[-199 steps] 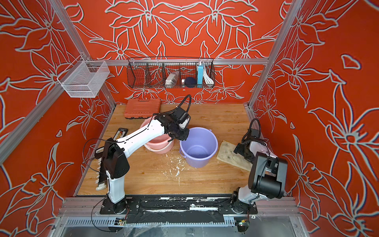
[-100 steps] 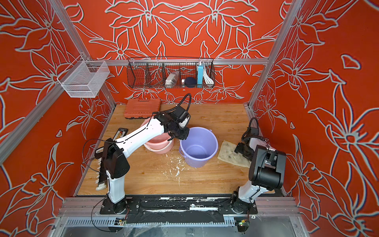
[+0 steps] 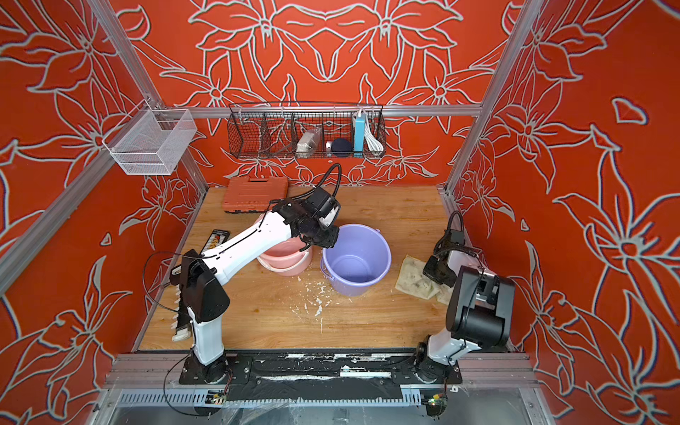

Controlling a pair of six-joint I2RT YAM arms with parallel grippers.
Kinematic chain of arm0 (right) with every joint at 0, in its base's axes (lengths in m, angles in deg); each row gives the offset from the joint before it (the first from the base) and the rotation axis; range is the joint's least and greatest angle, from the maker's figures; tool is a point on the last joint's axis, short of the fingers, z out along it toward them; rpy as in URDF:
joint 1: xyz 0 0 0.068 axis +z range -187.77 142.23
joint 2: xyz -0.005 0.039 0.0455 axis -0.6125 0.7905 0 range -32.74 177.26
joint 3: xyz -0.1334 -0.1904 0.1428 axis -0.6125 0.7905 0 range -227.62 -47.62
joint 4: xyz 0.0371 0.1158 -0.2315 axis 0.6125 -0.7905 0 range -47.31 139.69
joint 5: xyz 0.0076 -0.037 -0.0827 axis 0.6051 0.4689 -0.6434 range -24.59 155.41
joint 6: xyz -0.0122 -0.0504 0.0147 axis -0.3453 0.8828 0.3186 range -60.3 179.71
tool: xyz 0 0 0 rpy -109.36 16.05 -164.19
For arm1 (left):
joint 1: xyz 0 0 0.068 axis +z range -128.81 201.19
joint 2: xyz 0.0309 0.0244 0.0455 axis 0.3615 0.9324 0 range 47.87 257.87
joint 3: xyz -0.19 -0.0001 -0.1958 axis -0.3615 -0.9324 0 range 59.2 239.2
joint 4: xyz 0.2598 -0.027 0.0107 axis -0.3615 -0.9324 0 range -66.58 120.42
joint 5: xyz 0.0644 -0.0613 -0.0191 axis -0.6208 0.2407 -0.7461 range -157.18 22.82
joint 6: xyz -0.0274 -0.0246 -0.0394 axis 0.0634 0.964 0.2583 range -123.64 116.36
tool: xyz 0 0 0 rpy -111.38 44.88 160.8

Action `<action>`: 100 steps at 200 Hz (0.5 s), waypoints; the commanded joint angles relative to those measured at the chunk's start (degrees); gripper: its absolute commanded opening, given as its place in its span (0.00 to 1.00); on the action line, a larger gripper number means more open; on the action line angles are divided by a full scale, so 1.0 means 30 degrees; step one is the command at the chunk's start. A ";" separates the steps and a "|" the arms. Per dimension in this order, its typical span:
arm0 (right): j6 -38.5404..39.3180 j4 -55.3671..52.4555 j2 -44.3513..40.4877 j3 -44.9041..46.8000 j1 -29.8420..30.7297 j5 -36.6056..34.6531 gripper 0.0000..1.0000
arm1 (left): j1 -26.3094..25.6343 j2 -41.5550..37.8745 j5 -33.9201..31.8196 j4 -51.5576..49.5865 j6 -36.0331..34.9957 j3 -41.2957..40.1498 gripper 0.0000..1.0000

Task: Wipe the inside of the bucket with a cloth
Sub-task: Pick up the cleaning item at the center of the board.

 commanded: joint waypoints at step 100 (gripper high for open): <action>-0.1909 -0.0462 -1.3306 -0.2779 0.1709 0.7503 0.00 | -0.0485 -0.2966 0.0146 0.6801 0.1303 -0.3953 0.00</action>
